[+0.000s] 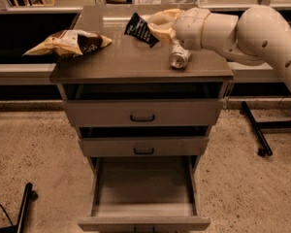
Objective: Pick rxbar blueberry from bottom drawer and place on counter
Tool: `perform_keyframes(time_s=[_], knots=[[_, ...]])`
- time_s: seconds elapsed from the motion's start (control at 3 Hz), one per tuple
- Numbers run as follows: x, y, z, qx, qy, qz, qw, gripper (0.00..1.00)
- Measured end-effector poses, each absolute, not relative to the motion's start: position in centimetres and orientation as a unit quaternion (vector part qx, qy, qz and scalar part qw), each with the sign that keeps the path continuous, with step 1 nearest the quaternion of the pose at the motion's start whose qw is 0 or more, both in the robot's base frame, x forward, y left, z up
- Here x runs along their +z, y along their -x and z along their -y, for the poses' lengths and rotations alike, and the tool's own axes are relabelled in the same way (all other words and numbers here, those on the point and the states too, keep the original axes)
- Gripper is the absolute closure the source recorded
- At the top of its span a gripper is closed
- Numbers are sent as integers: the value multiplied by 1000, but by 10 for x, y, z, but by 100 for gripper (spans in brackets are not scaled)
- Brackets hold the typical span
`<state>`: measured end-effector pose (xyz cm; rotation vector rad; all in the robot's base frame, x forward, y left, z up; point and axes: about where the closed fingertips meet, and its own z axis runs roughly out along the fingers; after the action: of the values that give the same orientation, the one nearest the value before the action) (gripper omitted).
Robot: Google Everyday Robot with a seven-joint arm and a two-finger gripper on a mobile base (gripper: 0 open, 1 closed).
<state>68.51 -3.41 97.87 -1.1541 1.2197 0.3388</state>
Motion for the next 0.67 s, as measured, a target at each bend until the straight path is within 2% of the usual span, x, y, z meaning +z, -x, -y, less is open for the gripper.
perform_keyframes(time_s=[0.33,0.67], knots=[[979,-702,8,160,524,-555,626,100],[921,-729,-35,169,534,-564,607,100]])
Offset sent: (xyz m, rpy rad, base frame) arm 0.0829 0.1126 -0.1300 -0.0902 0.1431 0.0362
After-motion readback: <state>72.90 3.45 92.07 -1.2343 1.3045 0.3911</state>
